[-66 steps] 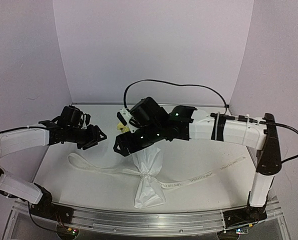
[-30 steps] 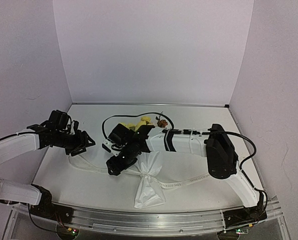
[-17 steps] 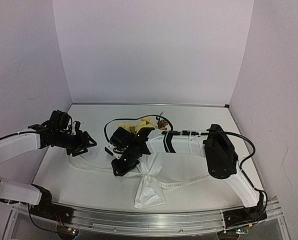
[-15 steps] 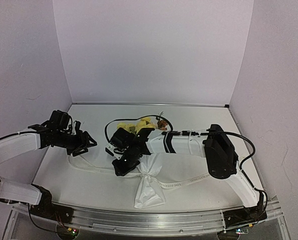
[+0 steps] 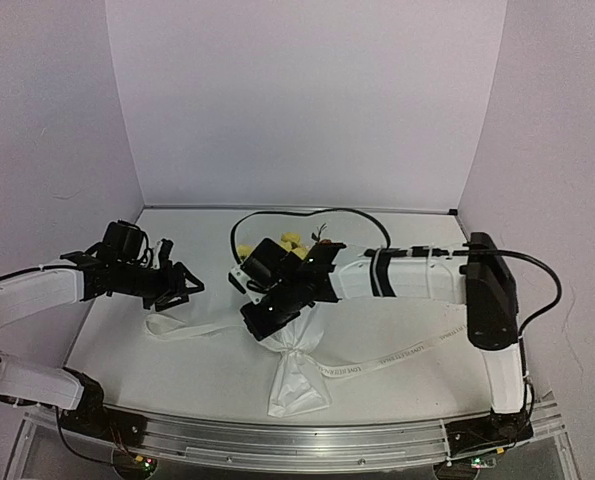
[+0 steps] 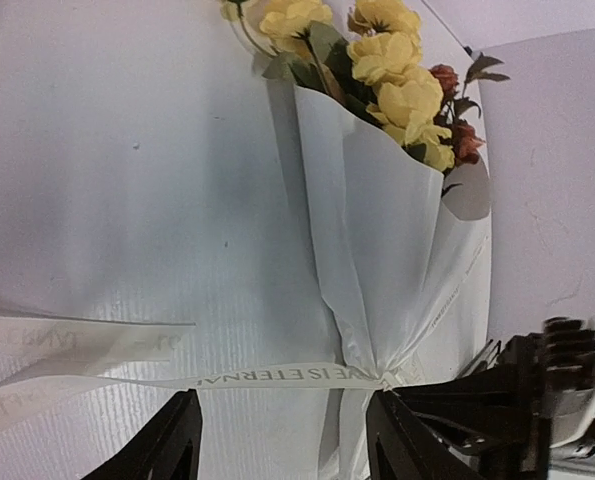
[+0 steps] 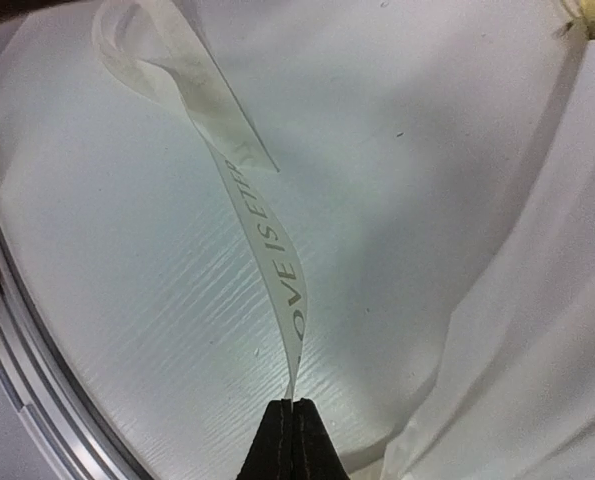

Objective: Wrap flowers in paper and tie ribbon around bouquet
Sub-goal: Cross the half-tied ribbon over the folded bouquet.

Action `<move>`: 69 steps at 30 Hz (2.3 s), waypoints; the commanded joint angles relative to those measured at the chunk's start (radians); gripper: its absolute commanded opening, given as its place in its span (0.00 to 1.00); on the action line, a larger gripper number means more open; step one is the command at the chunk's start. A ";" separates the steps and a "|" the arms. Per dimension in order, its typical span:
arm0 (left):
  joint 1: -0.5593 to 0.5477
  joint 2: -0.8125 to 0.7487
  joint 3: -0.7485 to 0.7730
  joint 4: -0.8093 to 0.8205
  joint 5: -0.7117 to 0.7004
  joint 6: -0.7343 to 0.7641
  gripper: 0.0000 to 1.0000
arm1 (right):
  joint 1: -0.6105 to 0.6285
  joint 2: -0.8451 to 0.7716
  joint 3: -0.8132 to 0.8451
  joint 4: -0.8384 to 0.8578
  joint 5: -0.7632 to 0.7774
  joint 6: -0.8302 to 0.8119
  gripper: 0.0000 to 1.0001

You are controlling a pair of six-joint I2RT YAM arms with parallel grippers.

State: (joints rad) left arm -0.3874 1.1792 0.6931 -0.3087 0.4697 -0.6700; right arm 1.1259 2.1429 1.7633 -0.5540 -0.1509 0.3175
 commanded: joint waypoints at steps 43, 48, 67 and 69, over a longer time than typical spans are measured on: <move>-0.405 0.418 0.169 0.374 -0.092 0.259 0.35 | -0.012 -0.440 -0.675 0.689 0.291 0.326 0.00; -0.412 0.400 0.168 0.367 -0.109 0.260 0.21 | -0.012 -0.430 -0.666 0.686 0.283 0.322 0.00; -0.426 0.315 0.152 0.399 -0.095 0.273 0.00 | -0.021 -0.432 -0.642 0.623 0.248 0.321 0.34; -0.426 0.322 0.156 0.399 -0.084 0.274 0.00 | -0.026 -0.445 -0.641 0.604 0.247 0.322 0.38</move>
State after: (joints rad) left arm -0.8074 1.5214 0.8532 0.0582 0.3616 -0.4156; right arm 1.1105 1.7176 1.0824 0.0852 0.1048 0.6402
